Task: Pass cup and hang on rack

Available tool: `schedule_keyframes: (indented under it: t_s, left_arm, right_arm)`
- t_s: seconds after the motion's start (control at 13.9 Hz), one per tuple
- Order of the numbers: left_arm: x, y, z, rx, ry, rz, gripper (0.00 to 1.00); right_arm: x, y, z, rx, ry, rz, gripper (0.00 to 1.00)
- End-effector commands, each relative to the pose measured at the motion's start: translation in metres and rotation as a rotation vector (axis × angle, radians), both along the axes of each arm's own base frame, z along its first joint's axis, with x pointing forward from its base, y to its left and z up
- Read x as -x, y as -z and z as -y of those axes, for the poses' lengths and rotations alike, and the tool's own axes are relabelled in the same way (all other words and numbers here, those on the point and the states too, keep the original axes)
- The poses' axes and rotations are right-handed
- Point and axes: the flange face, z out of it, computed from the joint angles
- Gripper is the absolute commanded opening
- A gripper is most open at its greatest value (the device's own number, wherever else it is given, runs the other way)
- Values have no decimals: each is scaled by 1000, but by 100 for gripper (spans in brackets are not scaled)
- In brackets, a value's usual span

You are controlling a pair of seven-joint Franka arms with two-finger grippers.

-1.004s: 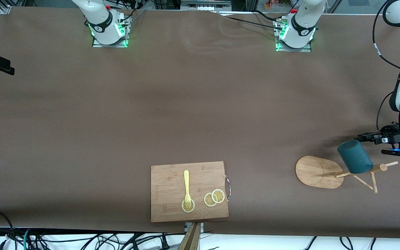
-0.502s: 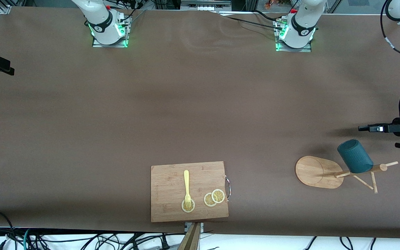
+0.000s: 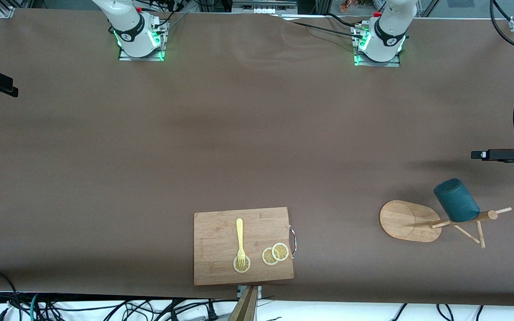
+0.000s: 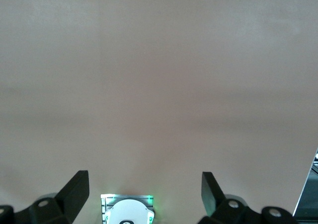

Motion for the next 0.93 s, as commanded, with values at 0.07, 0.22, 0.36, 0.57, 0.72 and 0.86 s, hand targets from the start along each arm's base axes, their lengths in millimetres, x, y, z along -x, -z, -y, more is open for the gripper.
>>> schedule_keyframes:
  t_s: [0.07, 0.22, 0.36, 0.57, 0.72, 0.86]
  left_arm:
    - [-13, -54, 97, -302, 77, -8, 100]
    - [-18, -80, 163, -505, 160, 35, 100]
    - [-17, -94, 216, -624, 133, 50, 100]
    - [-15, -123, 264, -683, 127, 157, 100]
    - [-9, -155, 276, -613, 136, 241, 100]
    - [-4, -171, 277, -567, 172, 272, 100]
  right_arm:
    - [1, -3, 1, -17, 4, 12, 100]
    - [1, -3, 1, -16, 4, 13, 100]
    - [1, -3, 1, -16, 4, 13, 100]
    - [1, -3, 2, -16, 5, 13, 100]
    - [1, -3, 2, -16, 5, 13, 100]
    - [1, -3, 2, -16, 5, 13, 100]
